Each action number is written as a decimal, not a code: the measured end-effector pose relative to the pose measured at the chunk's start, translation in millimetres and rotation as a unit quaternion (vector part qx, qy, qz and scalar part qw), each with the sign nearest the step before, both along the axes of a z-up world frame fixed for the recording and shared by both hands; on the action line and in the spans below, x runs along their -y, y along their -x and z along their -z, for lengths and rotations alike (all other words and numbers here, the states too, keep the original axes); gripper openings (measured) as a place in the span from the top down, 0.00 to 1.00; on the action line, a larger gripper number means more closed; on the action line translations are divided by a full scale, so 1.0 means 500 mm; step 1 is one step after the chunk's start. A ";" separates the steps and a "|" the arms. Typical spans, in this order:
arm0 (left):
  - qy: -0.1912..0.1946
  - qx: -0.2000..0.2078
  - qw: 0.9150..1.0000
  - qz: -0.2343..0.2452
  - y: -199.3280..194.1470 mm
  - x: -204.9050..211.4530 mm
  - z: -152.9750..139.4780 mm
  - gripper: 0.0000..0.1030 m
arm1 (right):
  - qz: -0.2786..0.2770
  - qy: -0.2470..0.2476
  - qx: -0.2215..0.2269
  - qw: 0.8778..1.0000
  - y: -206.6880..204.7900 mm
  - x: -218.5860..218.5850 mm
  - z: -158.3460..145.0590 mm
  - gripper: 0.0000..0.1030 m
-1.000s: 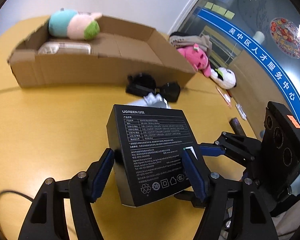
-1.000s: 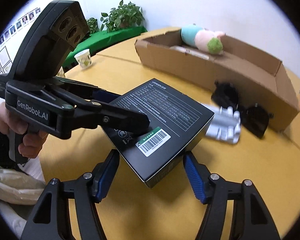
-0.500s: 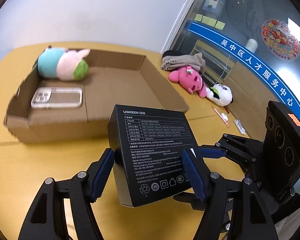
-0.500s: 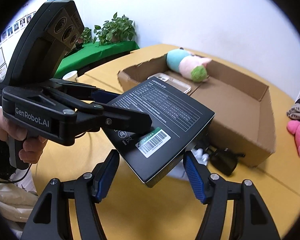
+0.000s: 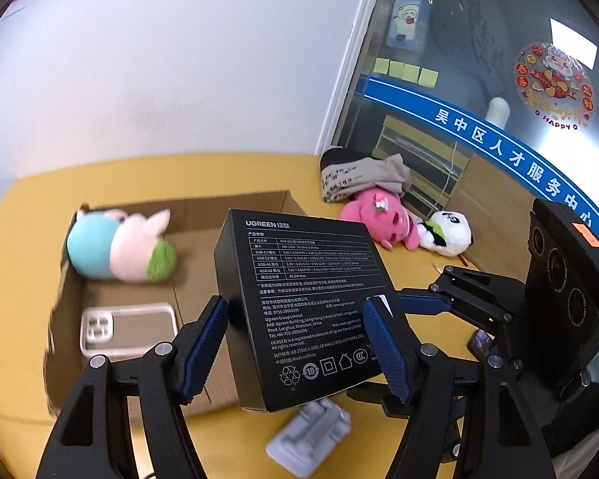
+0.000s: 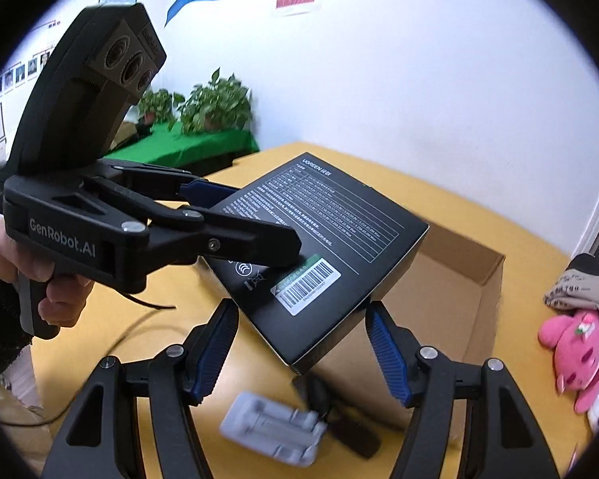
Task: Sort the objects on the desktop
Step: 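Lift the black UGREEN box with both tools and carry it over the cardboard box, then lower the black box into the cardboard box and open both tools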
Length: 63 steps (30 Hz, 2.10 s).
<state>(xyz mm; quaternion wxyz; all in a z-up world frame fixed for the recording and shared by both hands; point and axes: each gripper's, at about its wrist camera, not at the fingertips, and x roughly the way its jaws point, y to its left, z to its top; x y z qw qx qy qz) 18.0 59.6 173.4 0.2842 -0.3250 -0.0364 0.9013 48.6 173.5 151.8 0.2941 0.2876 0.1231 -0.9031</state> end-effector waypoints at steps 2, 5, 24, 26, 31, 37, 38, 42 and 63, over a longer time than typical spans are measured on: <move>0.007 -0.007 1.000 -0.005 0.021 -0.008 -0.008 0.29 | 0.001 0.007 0.000 1.000 0.023 -0.007 -0.006 0.36; 0.003 -0.011 1.000 -0.010 0.054 -0.011 -0.017 0.29 | 0.003 0.015 -0.004 1.000 0.052 -0.017 -0.014 0.36; 0.025 -0.017 0.999 -0.021 0.288 -0.059 -0.045 0.29 | 0.001 0.031 -0.001 1.000 0.268 -0.057 -0.033 0.36; 0.024 -0.009 1.000 -0.019 0.323 -0.068 -0.039 0.29 | 0.007 0.038 0.007 0.999 0.296 -0.069 -0.028 0.36; 0.028 0.016 0.999 -0.015 0.400 -0.093 -0.004 0.29 | 0.016 0.014 0.020 1.000 0.360 -0.086 -0.005 0.36; 0.007 0.066 0.997 -0.030 0.476 -0.103 0.074 0.29 | 0.012 -0.005 0.064 0.998 0.445 -0.102 0.048 0.36; 0.009 0.080 0.996 -0.038 0.495 -0.105 0.095 0.29 | 0.012 -0.008 0.078 0.997 0.464 -0.100 0.064 0.36; 0.016 0.119 0.991 -0.062 0.544 -0.106 0.157 0.29 | 0.015 -0.024 0.119 0.993 0.524 -0.085 0.125 0.36; 0.070 0.168 0.978 -0.098 0.584 -0.115 0.296 0.30 | 0.065 -0.134 0.196 0.969 0.598 -0.035 0.292 0.28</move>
